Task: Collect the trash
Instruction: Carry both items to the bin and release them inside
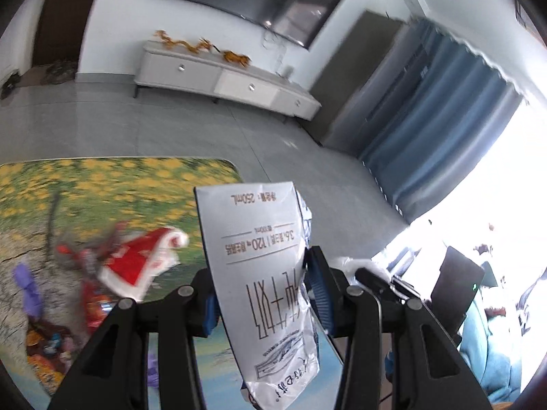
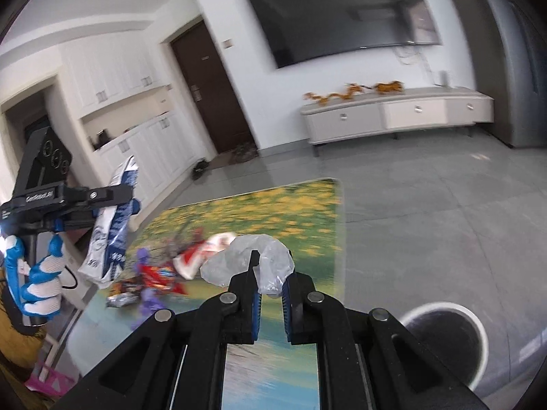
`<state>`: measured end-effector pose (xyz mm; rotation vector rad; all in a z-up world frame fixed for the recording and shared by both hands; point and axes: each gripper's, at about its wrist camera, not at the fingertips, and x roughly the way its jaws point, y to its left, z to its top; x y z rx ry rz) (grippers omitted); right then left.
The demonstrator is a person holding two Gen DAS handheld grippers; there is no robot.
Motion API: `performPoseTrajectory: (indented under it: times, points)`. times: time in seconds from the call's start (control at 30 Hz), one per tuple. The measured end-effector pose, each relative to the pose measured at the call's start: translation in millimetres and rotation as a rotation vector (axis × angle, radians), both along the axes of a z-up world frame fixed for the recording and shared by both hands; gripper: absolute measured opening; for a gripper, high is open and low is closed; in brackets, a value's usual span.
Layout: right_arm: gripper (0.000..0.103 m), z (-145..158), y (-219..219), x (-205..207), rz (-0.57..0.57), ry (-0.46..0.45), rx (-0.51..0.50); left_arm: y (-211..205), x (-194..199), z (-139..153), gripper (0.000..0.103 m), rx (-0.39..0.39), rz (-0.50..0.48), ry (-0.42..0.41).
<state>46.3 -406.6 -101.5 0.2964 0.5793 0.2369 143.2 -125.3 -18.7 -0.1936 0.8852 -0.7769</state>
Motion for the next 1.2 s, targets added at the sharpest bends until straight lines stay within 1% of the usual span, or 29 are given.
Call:
performPoseTrajectory:
  times: [0.13,0.17,0.3,0.53,0.67,0.7,0.77,0.8,0.83,0.9,0.97,1.07,1.17,1.2]
  points:
    - [0.010,-18.0,-47.4,-13.4,-0.109,0.041,-0.012,-62.0,0.1,-14.2,0.043,0.035,-0.089,0.027]
    - [0.010,-25.5,-63.1,-17.6,-0.150,0.062,-0.024,-79.7,-0.2,-18.3,0.043,0.046,-0.112,0.032]
    - [0.010,-48.5,-104.1,-27.1,-0.248,0.127,-0.047,-147.3,-1.6,-38.8,0.043,0.077,-0.190,0.061]
    - [0.012,-88.3,-146.8,-27.9,-0.356,0.226,-0.067,-243.0,1.3,-81.6,0.045,0.121,-0.237,0.128]
    - [0.013,-109.9,-159.8,-21.8,-0.390,0.277,-0.071,-281.4,1.9,-99.3,0.046,0.141,-0.245,0.143]
    - [0.017,-115.2,-162.5,-21.4,-0.399,0.288,-0.070,-290.9,1.9,-104.8,0.049,0.150,-0.248,0.148]
    - [0.024,-122.7,-167.7,-21.5,-0.413,0.305,-0.069,-300.5,1.6,-109.0,0.054,0.163,-0.246,0.142]
    - [0.029,-127.2,-169.8,-21.9,-0.426,0.315,-0.072,-303.8,1.6,-111.0,0.055,0.167,-0.247,0.143]
    - [0.030,-129.0,-170.8,-23.1,-0.431,0.320,-0.073,-304.5,0.2,-110.8,0.056,0.165,-0.251,0.147]
    - [0.030,-131.0,-171.4,-27.5,-0.442,0.328,-0.066,-299.5,-1.8,-109.2,0.056,0.153,-0.261,0.148]
    - [0.031,-128.6,-171.4,-29.9,-0.443,0.326,-0.068,-292.7,-3.6,-104.2,0.056,0.148,-0.267,0.129]
    - [0.031,-116.4,-165.1,-32.8,-0.441,0.306,-0.075,-274.2,-6.9,-90.8,0.056,0.132,-0.250,0.093]
    - [0.031,-94.5,-158.4,-34.1,-0.433,0.261,-0.085,-252.0,-13.6,-72.4,0.056,0.127,-0.213,0.026]
    - [0.032,-82.5,-152.3,-36.3,-0.430,0.237,-0.091,-245.1,-15.8,-67.1,0.056,0.127,-0.199,0.006]
